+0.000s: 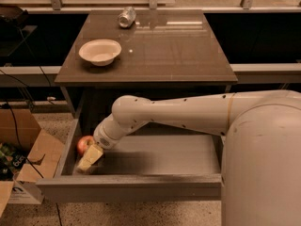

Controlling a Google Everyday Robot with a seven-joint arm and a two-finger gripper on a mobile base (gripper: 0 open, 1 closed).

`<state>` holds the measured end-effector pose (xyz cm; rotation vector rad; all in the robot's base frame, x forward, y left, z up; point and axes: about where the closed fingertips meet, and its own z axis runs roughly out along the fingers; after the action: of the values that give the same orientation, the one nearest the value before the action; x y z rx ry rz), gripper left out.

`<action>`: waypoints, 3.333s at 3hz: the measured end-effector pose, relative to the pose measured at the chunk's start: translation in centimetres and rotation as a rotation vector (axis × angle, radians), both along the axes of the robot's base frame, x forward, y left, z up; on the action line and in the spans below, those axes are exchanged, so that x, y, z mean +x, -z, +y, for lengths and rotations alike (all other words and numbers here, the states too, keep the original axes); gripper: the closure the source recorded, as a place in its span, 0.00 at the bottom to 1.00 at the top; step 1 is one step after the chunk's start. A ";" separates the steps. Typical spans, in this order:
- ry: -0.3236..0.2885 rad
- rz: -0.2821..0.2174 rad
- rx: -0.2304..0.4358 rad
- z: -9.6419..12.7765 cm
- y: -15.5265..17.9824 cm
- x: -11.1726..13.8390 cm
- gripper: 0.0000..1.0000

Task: Pick apple from top drawer and place on counter

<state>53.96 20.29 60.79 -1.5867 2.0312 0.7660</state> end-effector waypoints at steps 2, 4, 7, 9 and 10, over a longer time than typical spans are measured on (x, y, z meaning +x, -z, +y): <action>-0.011 0.006 0.015 1.0 0.3 0.0 0.18; 0.034 0.008 0.039 -1.1 -1.8 -0.3 0.73; 0.009 -0.093 0.029 -9.3 -17.3 -2.1 1.00; 0.015 -0.254 -0.149 -14.3 -32.6 2.1 1.00; 0.017 -0.286 -0.132 -14.6 -35.9 2.5 1.00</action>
Offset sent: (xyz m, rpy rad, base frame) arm 0.0019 0.0172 -0.0039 0.0271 0.0116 0.0153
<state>56.44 5.66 96.72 -1.6419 1.9153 0.3791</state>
